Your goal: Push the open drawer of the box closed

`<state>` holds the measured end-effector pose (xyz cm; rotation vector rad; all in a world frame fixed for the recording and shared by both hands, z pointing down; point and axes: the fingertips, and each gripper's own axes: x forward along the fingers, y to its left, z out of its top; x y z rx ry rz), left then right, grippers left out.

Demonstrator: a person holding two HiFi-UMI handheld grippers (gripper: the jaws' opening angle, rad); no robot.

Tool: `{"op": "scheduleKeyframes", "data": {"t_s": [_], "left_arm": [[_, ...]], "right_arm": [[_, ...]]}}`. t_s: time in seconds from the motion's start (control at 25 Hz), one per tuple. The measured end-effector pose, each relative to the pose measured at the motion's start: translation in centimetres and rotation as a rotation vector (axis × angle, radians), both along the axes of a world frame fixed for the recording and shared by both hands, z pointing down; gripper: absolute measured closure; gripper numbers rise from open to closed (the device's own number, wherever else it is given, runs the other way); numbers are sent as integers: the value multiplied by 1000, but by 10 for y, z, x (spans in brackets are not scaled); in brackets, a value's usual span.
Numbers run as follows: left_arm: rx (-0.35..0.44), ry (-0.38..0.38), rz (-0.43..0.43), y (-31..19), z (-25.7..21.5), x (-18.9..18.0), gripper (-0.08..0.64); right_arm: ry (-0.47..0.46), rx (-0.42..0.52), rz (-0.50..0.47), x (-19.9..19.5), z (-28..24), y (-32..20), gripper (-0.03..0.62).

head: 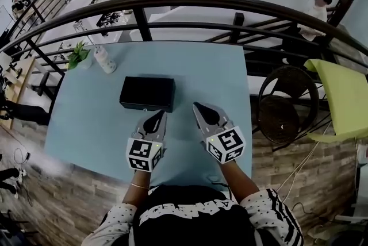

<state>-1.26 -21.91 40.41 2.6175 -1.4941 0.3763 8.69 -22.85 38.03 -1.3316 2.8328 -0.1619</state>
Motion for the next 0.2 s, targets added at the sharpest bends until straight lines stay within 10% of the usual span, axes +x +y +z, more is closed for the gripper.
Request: {"op": "scheduleKeyframes", "data": {"t_s": [0.2], "left_arm": [[0,-1,-10,-4,1,6,560]], "right_arm": [[1,2,-6,8,-1,-5,592]]}}
